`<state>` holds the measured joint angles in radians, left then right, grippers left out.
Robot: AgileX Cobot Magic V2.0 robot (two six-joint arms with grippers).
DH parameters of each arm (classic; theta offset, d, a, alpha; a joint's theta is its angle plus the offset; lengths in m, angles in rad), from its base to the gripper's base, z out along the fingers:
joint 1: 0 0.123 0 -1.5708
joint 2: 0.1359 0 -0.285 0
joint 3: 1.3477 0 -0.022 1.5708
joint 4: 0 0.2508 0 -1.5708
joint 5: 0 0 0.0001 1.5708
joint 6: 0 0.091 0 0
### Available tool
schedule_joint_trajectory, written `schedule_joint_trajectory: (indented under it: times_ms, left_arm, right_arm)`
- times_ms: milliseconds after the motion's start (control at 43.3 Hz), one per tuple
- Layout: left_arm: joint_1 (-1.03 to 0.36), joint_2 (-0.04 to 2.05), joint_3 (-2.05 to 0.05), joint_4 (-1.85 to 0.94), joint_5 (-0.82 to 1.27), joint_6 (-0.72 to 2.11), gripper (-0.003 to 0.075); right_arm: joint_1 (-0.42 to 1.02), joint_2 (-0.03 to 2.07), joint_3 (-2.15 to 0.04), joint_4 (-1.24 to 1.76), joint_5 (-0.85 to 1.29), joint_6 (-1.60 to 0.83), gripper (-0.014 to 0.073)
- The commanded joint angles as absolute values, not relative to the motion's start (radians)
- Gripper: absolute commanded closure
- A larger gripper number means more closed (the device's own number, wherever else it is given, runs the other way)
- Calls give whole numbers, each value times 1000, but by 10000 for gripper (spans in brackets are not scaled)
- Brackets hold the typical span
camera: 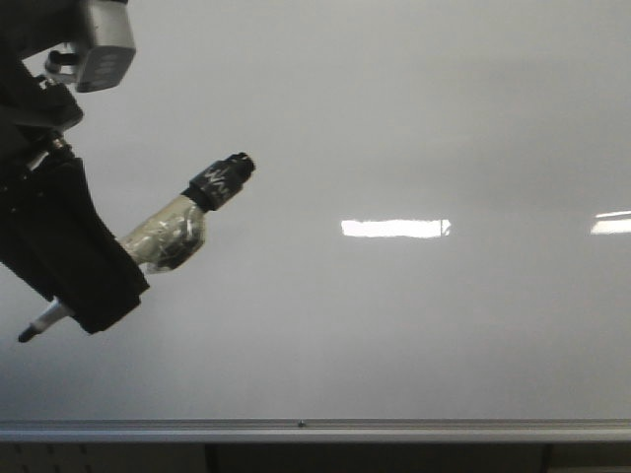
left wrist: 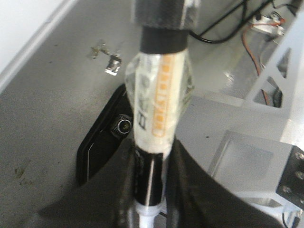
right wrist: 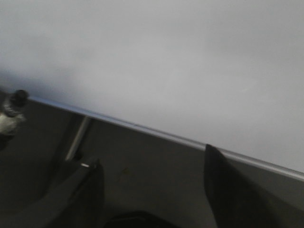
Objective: Write number 1 on whiteboard
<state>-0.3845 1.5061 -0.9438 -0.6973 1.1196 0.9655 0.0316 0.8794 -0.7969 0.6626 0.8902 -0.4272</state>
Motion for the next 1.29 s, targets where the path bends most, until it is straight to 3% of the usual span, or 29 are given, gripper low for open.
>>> schedule_joint_trajectory:
  times_ms: [0,139,323,739,1270]
  left_arm:
    - [-436,1469,-975,-770,1182,1023,740]
    - [-494,1469,-975,-770,1191,1030,740]
    - [-514,1469,-977,-809,1203,1063,740]
    - [-514,1469,-1056,-825,1236,1070,740]
    - [-514,1469,-1056,-830,1238,1070,740]
  right_arm:
    - [34,949,-870,867,983,-576,109]
    - [34,1073,-914,1084,1164,-727,109]
    - [39,1194,-932,1161,1270,-773,109]
    - [231,1340,-932,1270,1206,-849,109]
    - [333,1468,-933,1354,1183,-918,113]
